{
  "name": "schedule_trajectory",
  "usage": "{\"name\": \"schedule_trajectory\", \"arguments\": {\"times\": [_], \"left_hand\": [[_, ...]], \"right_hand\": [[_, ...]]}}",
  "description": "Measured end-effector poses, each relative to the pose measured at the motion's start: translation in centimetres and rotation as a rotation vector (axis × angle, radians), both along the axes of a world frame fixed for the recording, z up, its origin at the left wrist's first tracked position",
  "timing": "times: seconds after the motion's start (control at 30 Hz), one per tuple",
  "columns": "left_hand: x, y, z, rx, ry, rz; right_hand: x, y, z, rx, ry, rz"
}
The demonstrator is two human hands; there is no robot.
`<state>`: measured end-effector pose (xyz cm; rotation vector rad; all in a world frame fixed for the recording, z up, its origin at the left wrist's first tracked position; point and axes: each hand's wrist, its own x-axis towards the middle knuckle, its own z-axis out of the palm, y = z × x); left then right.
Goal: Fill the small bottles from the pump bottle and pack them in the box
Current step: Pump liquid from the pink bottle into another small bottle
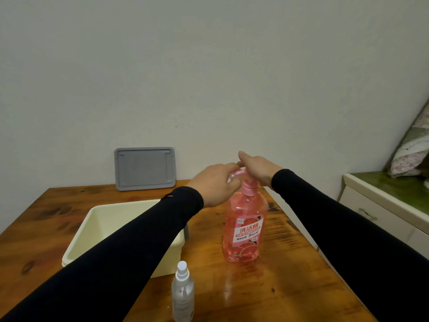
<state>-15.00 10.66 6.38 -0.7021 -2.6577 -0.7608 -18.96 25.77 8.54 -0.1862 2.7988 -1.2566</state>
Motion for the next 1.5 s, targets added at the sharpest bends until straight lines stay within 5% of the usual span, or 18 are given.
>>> {"name": "schedule_trajectory", "arguments": {"times": [1.5], "left_hand": [[-0.1,-0.1,0.3,-0.012,-0.036,-0.018]], "right_hand": [[0.3,-0.1,0.5,0.062,-0.017,-0.026]]}}
